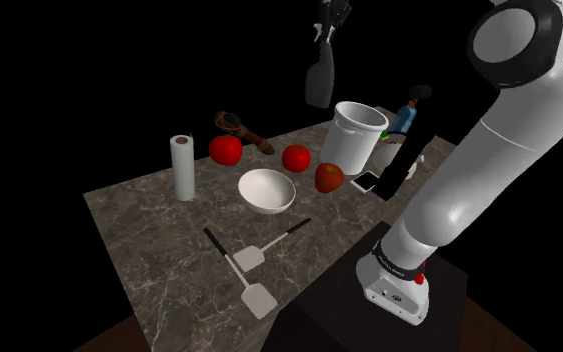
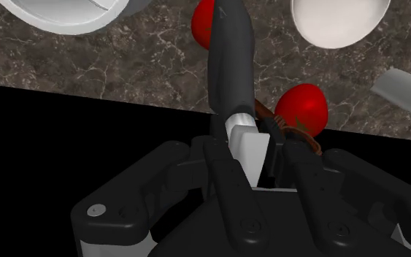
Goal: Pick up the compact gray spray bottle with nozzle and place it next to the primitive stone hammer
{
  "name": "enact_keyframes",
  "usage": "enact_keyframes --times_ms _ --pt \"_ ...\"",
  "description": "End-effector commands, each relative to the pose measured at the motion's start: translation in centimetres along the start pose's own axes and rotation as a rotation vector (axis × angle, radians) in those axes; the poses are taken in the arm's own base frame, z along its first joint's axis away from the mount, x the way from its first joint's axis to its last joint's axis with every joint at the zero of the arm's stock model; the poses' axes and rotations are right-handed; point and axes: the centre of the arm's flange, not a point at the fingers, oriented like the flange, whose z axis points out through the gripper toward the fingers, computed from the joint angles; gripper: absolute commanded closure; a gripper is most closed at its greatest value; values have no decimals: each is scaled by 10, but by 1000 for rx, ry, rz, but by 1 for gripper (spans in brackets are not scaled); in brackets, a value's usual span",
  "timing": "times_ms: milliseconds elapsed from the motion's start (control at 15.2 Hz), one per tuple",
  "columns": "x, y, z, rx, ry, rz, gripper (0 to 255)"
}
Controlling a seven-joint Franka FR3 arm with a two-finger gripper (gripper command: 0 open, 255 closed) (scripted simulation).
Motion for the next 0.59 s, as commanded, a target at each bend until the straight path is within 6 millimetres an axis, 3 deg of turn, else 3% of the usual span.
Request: enact_keyframes --times_ms 0,396,528 --pt "27 4 4 -1 1 -1 255" --pt "105 11 16 -1 1 -1 255" --pt "110 11 22 -1 1 -1 255"
